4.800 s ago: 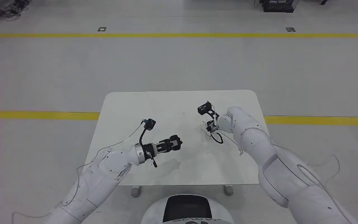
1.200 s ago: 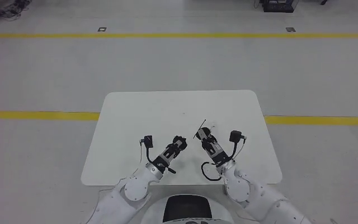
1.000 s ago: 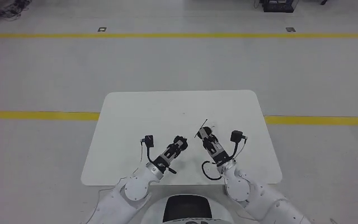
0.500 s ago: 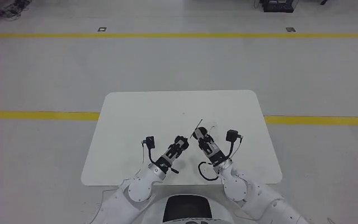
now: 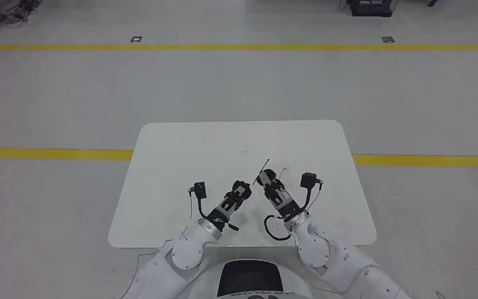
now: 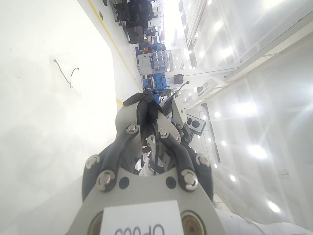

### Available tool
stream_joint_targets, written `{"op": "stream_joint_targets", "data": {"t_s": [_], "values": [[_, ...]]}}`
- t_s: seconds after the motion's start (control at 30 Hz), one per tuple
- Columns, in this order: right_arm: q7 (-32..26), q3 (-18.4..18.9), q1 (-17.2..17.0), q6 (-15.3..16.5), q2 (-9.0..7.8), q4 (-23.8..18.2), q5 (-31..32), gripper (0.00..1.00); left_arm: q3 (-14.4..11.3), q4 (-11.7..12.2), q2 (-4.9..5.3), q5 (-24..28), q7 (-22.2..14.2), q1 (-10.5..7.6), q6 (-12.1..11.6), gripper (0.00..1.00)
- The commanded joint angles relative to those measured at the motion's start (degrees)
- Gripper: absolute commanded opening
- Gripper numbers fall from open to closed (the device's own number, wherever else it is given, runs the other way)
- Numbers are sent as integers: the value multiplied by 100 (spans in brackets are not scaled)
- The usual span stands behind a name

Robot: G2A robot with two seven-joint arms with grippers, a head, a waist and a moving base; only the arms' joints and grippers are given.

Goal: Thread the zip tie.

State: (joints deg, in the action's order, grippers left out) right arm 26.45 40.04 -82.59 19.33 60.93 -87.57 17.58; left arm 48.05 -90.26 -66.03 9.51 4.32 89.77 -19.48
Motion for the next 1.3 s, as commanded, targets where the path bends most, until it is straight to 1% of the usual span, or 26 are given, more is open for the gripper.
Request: {"op": "stream_joint_targets", "data": {"t_s": [0.0,0.33,0.7,1.27], "values": [[-39,33,-14,15,20,13,13,0,0,0,0,0,0,0,0,0],[-194,176,-84,15,134,46,109,0,0,0,0,0,0,0,0,0],[-362,259,-79,15,250,116,240,0,0,0,0,0,0,0,0,0],[-338,409,-164,15,376,150,396,0,0,0,0,0,0,0,0,0]]}}
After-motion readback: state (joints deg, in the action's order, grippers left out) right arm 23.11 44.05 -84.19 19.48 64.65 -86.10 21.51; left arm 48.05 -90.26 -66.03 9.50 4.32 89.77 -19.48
